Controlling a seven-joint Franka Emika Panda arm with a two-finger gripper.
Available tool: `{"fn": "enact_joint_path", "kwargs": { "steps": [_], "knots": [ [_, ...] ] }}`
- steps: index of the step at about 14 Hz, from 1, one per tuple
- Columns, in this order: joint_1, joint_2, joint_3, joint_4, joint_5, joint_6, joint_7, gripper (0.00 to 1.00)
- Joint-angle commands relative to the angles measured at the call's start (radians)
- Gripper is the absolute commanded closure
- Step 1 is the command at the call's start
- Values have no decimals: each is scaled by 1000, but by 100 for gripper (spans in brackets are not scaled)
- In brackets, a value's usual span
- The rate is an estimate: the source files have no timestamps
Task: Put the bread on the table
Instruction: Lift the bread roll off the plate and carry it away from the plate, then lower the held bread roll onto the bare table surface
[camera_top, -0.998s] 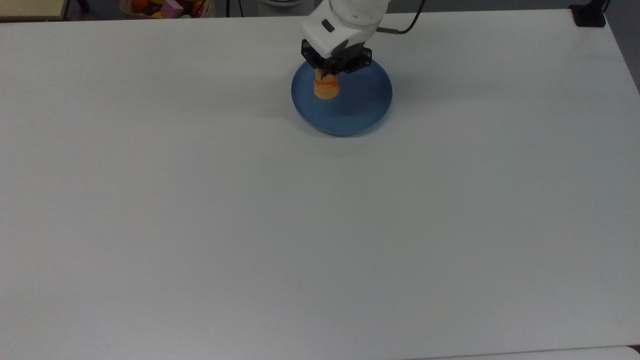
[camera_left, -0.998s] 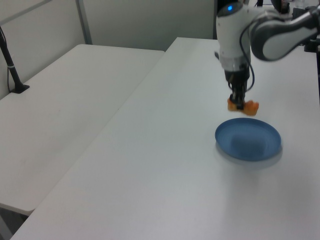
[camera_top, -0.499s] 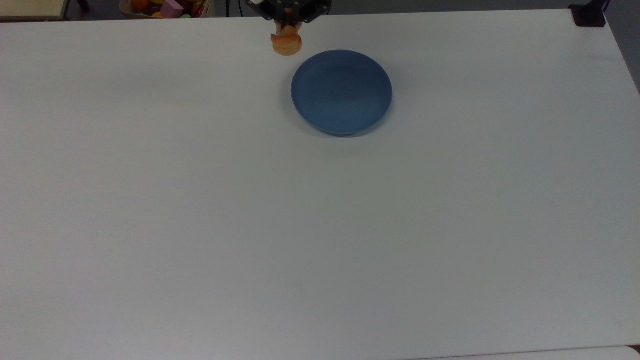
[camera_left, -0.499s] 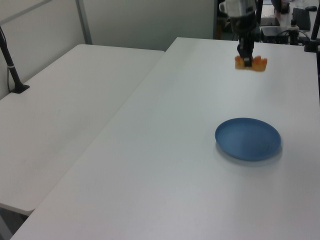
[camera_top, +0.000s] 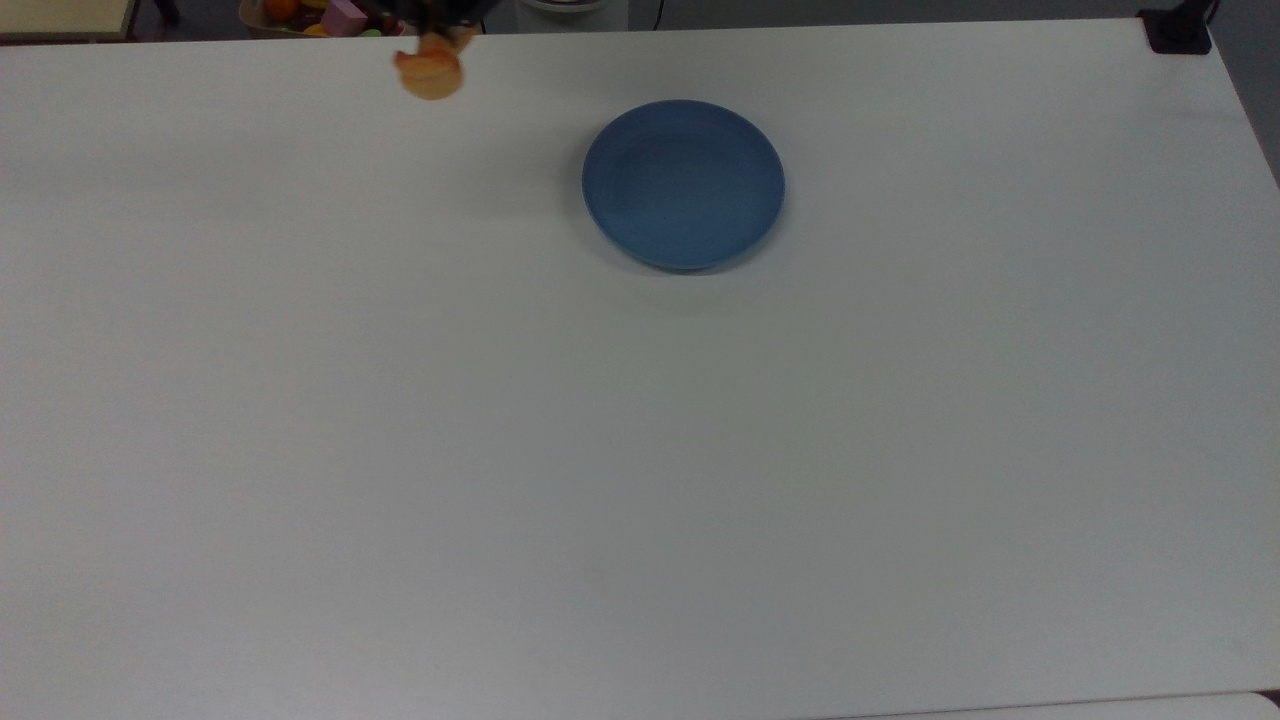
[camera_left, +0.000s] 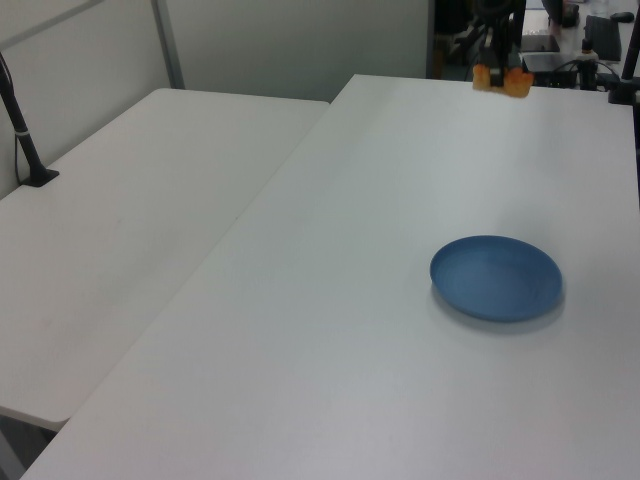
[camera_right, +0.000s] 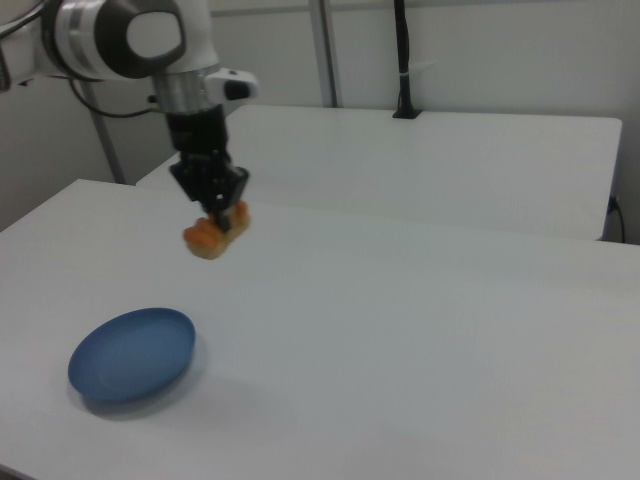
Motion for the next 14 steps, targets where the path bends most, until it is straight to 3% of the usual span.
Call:
{"fn": "enact_joint_path", "kwargs": {
  "steps": [1, 8, 11, 14],
  "knots": [
    [27, 27, -134, 20, 3, 86, -109, 100],
    [24, 98, -327, -17, 6, 265, -330, 100],
    [18, 104, -364, -136, 9, 405, -389, 100],
    [9, 125, -371, -218, 12, 503, -390, 100]
  ]
}}
